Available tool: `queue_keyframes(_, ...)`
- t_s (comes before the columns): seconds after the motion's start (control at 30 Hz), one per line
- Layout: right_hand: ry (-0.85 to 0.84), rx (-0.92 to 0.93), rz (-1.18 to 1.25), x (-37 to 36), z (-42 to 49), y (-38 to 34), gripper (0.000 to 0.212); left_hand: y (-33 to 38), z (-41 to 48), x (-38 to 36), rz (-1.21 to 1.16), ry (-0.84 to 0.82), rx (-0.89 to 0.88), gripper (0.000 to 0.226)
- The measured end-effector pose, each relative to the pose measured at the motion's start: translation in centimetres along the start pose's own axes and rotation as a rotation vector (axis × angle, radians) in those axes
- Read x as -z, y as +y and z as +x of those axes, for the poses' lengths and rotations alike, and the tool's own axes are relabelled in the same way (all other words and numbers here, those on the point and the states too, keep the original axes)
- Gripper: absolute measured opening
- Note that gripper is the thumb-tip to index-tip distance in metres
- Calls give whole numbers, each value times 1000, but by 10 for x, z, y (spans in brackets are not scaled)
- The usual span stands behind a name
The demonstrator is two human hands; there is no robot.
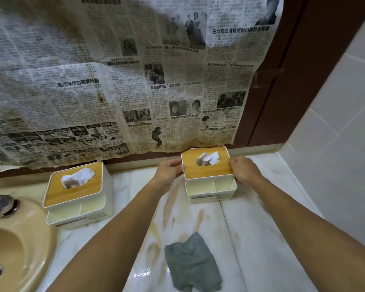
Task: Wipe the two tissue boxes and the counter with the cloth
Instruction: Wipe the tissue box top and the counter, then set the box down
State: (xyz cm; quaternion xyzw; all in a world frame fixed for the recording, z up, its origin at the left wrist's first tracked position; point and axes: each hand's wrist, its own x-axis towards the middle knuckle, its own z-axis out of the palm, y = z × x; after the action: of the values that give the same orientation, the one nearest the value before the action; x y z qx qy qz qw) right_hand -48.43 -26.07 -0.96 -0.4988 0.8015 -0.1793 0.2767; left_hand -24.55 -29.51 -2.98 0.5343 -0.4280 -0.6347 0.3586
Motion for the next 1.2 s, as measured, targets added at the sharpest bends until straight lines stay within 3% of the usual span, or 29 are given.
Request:
queue_keyframes(0.27, -86, -92, 286, 0, -12, 4, 39, 2, -12, -2, 82, 2, 7, 27)
queue_keyframes(0.47, 114, -214, 493, -31, -44, 50, 33, -21, -54, 21, 419, 127, 40, 18)
queue_keyframes(0.57, 84, -136, 422, -53, -96, 53, 12, -44, -85, 32, 718, 24, 54, 19)
queue_keyframes(0.7, 135, -54, 347, -77, -158, 57, 26, -74, -126, 32, 932, -103, 103, 37)
queue_keyframes(0.77, 63, -36, 296, -88, -177, 60, 25, -84, -142, 29, 960, -92, 81, 51)
queue_keyframes(0.9, -166, 205, -65, -112, -202, 56, 37, -94, -162, 25, 1172, -112, -14, 36)
queue_keyframes(0.97, -185, 286, -199, -114, -205, 49, 36, -99, -167, 28, 1145, -130, -70, 31)
queue_keyframes(1.03, -201, 318, -170, -110, -205, 40, 18, -97, -172, 36, 982, -182, -94, 28)
queue_keyframes(1.2, -417, 256, 424, -89, -211, 14, 30, -64, -200, 64, 558, -286, -144, 20)
